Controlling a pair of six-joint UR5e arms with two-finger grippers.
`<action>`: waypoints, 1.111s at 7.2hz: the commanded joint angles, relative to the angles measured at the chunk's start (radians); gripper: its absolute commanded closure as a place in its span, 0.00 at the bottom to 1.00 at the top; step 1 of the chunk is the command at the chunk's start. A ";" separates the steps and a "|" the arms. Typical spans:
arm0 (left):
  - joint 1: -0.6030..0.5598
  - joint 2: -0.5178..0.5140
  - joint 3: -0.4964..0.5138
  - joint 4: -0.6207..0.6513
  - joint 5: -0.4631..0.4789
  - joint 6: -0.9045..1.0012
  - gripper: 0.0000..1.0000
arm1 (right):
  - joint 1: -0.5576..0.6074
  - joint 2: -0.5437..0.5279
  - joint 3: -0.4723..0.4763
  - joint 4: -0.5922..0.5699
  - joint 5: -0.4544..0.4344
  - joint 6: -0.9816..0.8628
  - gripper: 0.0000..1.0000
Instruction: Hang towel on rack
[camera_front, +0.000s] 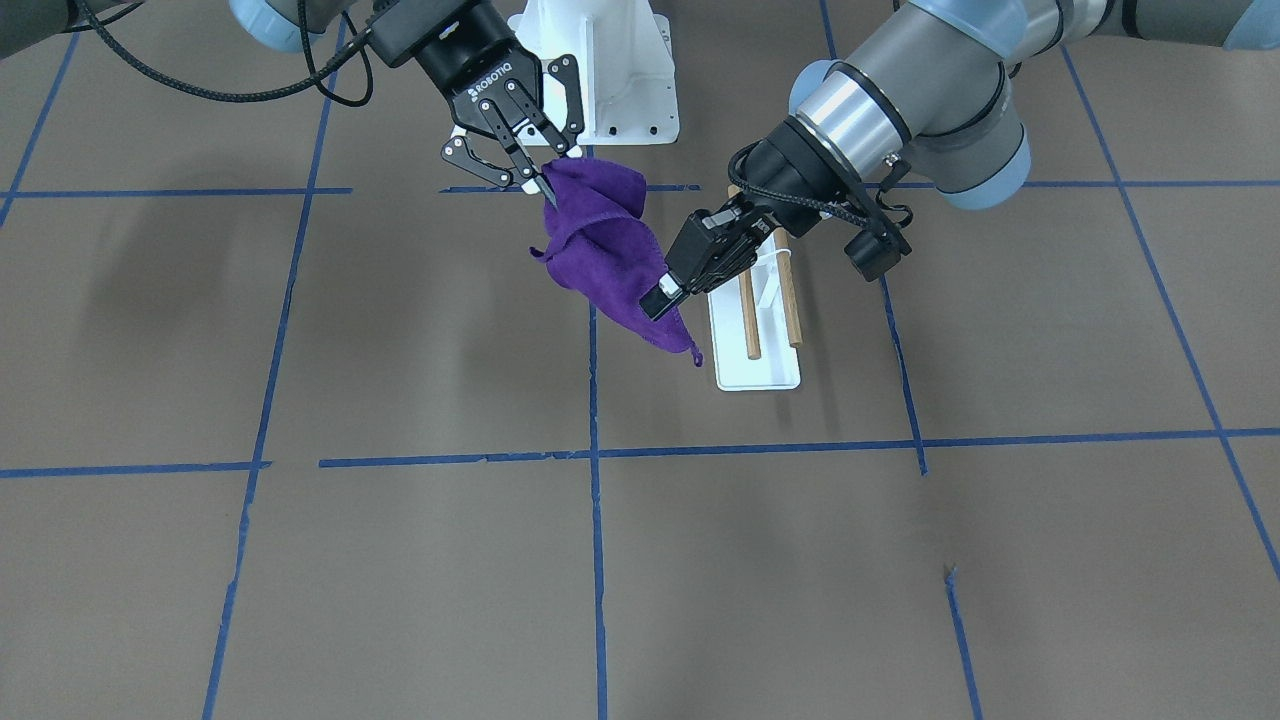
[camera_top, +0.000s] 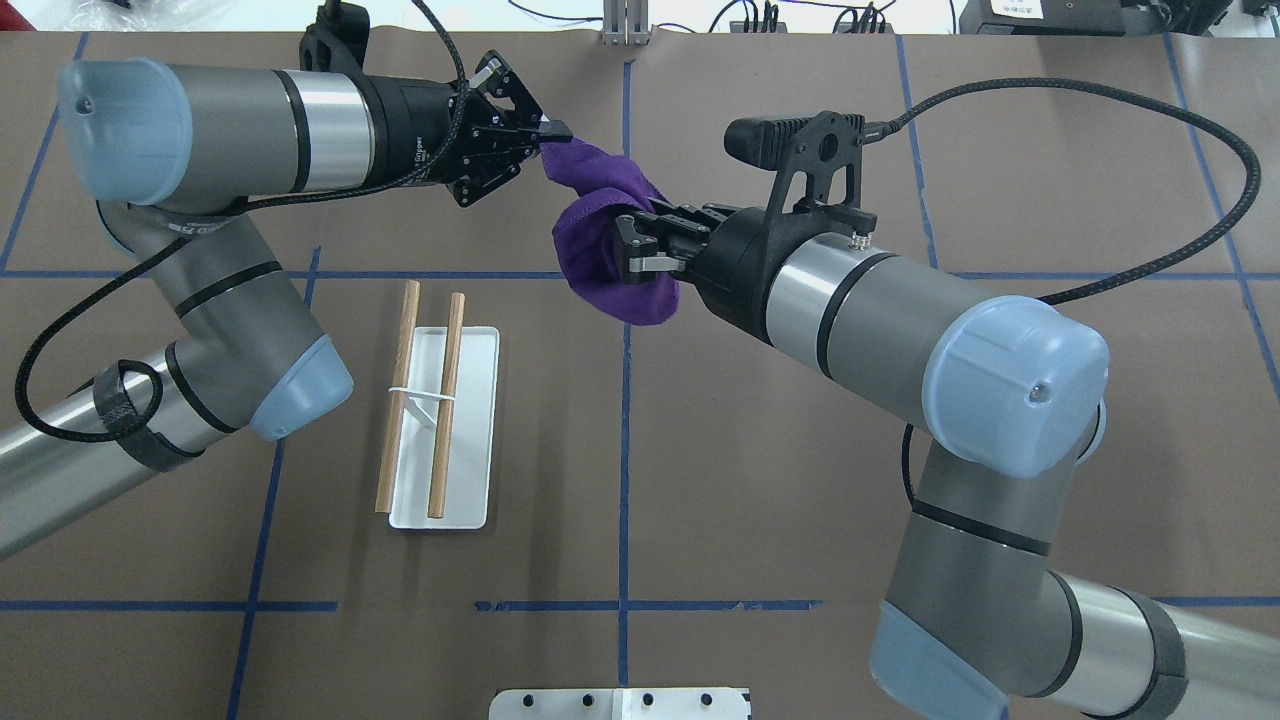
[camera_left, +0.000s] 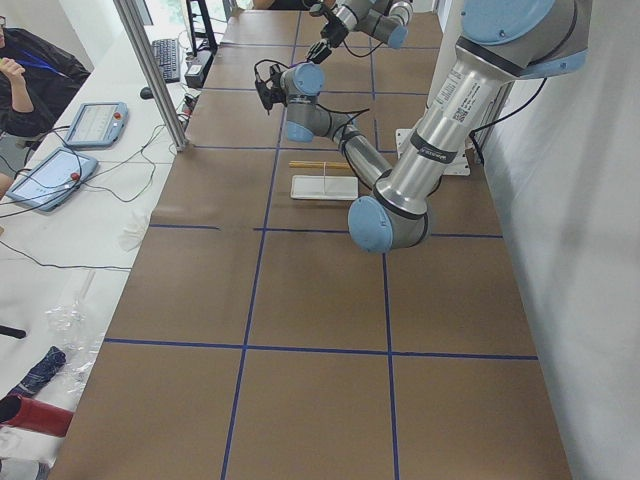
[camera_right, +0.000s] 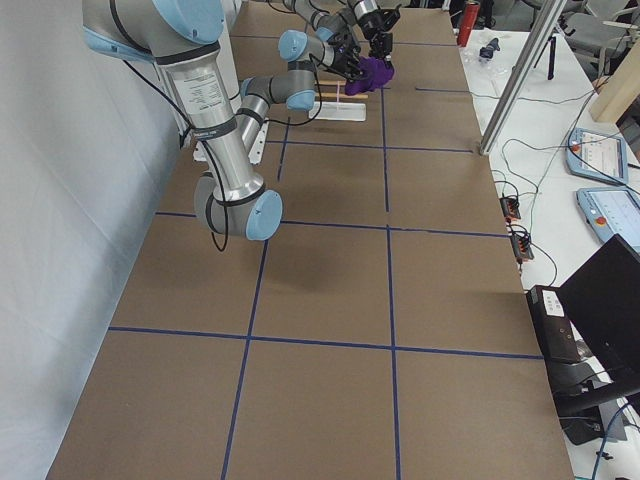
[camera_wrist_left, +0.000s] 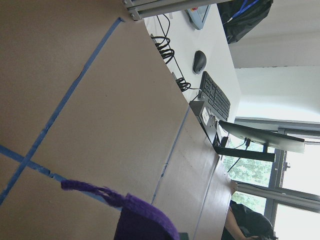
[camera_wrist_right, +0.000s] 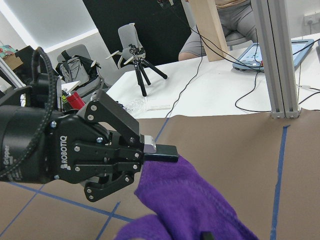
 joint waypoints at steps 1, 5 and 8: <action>-0.004 0.000 0.000 -0.002 -0.001 0.002 1.00 | -0.002 -0.002 0.009 0.000 0.001 0.001 0.00; -0.007 0.005 -0.046 0.004 -0.006 -0.012 1.00 | 0.071 -0.097 0.095 -0.029 0.141 -0.002 0.00; -0.001 0.014 -0.263 0.252 0.003 -0.078 1.00 | 0.380 -0.154 0.101 -0.173 0.580 -0.016 0.00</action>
